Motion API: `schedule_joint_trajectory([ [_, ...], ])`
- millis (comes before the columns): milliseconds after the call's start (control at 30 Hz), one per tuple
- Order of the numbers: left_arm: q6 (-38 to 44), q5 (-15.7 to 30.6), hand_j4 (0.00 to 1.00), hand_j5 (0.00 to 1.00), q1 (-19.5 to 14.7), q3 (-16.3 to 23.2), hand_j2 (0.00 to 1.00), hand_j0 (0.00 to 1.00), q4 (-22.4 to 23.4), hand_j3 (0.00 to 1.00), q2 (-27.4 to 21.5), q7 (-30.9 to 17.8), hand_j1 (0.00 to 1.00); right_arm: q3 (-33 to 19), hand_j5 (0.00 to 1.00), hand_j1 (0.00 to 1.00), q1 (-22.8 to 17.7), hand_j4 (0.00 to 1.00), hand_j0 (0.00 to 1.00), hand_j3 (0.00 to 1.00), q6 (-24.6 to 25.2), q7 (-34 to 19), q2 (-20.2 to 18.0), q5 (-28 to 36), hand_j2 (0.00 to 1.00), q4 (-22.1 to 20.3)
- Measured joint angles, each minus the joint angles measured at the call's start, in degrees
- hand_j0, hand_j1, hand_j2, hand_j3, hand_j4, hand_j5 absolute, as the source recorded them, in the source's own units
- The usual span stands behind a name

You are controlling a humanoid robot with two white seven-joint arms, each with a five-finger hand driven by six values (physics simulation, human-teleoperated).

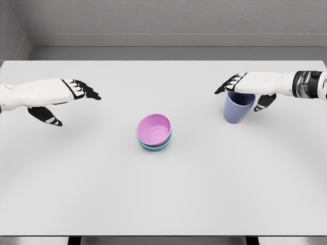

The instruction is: Stacking bowl and cup with both arms

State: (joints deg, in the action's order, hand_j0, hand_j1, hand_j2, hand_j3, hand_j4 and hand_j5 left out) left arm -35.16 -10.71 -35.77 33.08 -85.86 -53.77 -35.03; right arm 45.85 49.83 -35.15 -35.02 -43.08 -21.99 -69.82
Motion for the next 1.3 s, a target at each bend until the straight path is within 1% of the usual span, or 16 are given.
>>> schedule_joint_trajectory([
  [467, 0.0, 0.1, 1.0, 1.0, 0.0, 0.1, 1.0, 1.0, 0.0, 1.0, 0.0, 0.0, 1.0, 0.1, 1.0, 1.0, -0.3, 1.0, 1.0, 1.0, 0.0, 0.0, -0.2, -0.1, 1.0, -1.4],
  [567, 0.0, 0.1, 1.0, 1.0, 0.0, 0.1, 1.0, 1.0, 0.0, 1.0, 0.0, 0.0, 1.0, 0.1, 0.93, 0.93, -0.3, 0.93, 0.93, 0.93, 0.0, 0.0, -0.2, -0.1, 0.93, -1.4],
  [667, 0.0, 0.1, 1.0, 1.0, 0.0, 0.1, 1.0, 1.0, -0.1, 1.0, 0.0, 0.0, 1.0, 0.1, 0.9, 0.9, -0.4, 0.9, 0.9, 0.9, 0.0, 0.0, -0.2, -0.1, 0.9, -1.4],
  [833, 0.0, 0.1, 1.0, 1.0, 0.0, 0.1, 1.0, 1.0, -0.1, 1.0, 0.0, 0.0, 1.0, 0.3, 0.9, 0.9, -0.4, 0.9, 0.9, 0.9, 0.0, 0.0, -0.2, -0.1, 0.9, -1.3],
  [967, 0.0, 0.1, 1.0, 1.0, 0.0, 0.1, 1.0, 1.0, -0.1, 1.0, 0.0, 0.0, 1.0, 0.4, 0.83, 0.83, -0.4, 0.83, 0.83, 0.83, 0.0, 0.0, -0.2, -0.1, 0.83, -1.2],
  [1133, 0.0, 0.1, 1.0, 1.0, 0.0, 0.1, 1.0, 1.0, -0.1, 1.0, 0.0, 0.0, 1.0, 0.5, 0.83, 0.83, -0.1, 0.83, 0.83, 0.83, 0.0, 0.0, -0.2, -0.1, 0.83, -1.2],
  [1300, 0.0, 0.1, 1.0, 1.0, 0.0, 0.1, 1.0, 1.0, -0.1, 1.0, 0.0, 0.0, 1.0, 0.3, 0.79, 0.79, -0.1, 0.79, 0.79, 0.79, 0.0, 0.0, -0.3, -0.1, 0.79, -1.2],
])
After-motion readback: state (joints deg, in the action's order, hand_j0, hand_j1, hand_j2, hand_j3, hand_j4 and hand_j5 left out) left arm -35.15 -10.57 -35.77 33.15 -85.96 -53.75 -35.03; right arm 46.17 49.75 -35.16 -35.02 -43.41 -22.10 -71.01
